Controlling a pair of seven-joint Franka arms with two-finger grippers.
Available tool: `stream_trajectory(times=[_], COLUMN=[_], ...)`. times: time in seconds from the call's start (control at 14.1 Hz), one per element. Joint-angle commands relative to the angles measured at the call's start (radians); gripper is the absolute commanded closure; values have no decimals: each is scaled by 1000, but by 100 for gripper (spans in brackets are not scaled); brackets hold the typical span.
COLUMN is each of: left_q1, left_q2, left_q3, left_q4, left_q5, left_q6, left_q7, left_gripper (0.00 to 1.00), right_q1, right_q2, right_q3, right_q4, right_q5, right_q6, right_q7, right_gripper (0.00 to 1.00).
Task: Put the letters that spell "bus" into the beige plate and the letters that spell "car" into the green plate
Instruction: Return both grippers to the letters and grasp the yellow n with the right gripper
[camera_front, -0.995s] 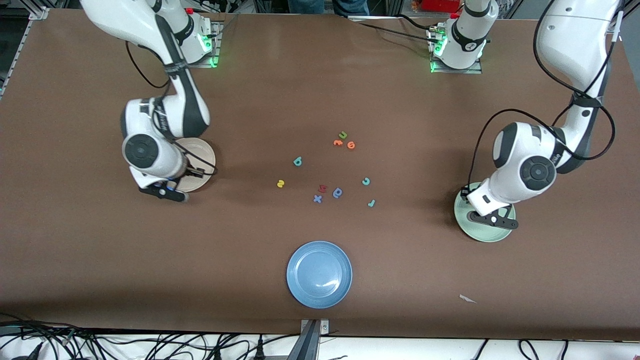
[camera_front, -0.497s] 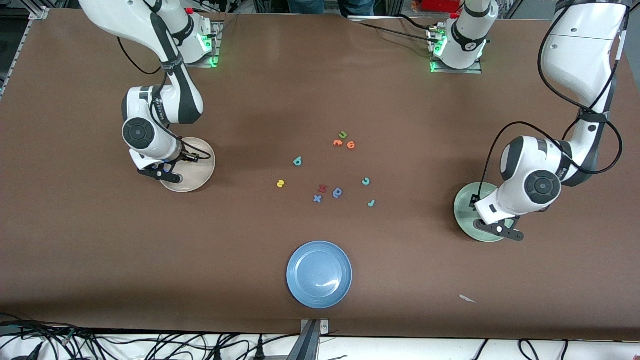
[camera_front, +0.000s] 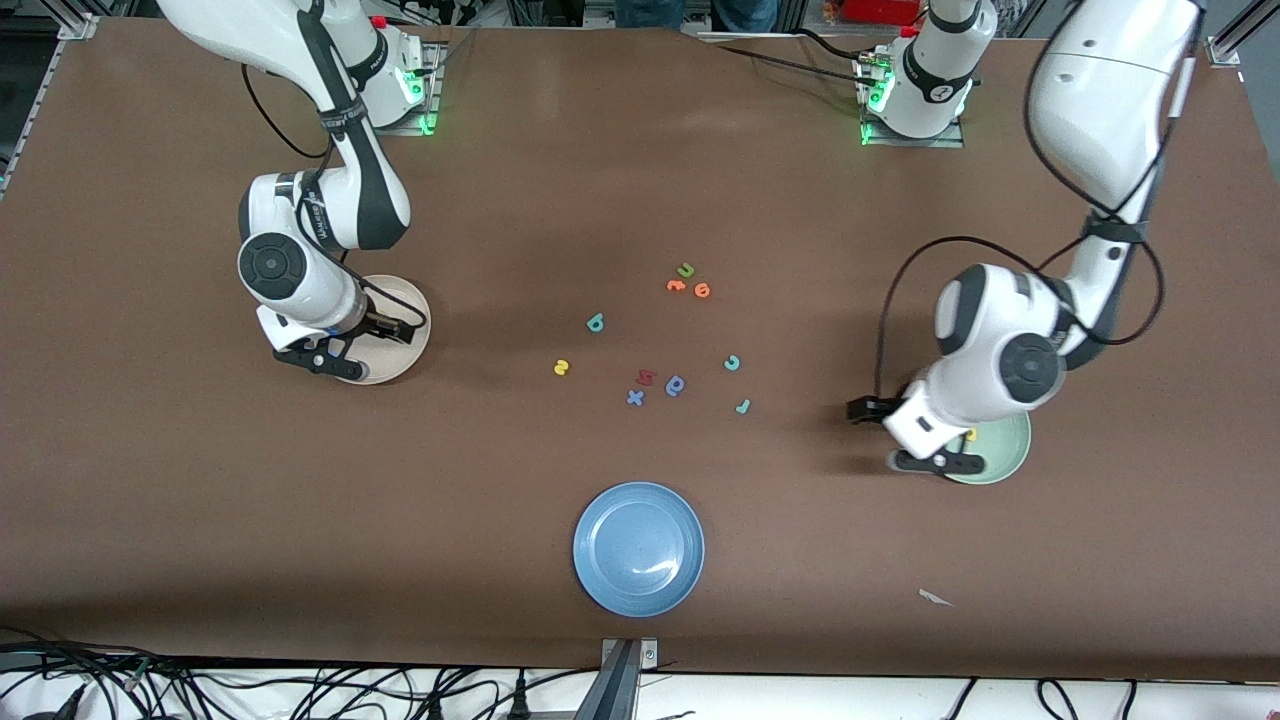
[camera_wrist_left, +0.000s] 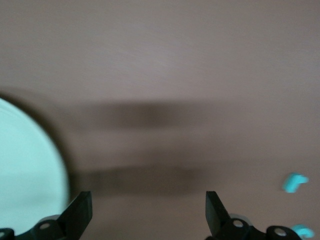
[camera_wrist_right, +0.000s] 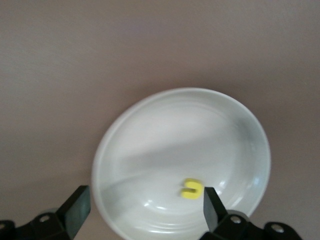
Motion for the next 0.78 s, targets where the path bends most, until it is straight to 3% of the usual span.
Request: stream_trajectory(times=[0.0,0.14,0.28,0.43,0.71], left_q1=[-86,-150,-201,-250,-299], left_q2=[13,20,10,17,40], left_q3=[11,13,13,15,15], left_q4=[17,2,-29,-35,-61], left_q5=[-30,-16,-13,-13,-13], left_q6=[32,55,55,60,129], left_q7=[-106,-228,-293,-362,-444], left_gripper=[0,0,1,4,9], right_q1=[27,28,27,27,39], right_q2=[74,134,215,309,398], right_q3=[79,169,210,251,273], right_q4=[132,217,330,450,528], right_q5=[10,20,23,34,63], right_q6=[-33,-28,-22,-23,-4], right_q7=[211,375,390,408,440], right_gripper=[0,7,30,46,47])
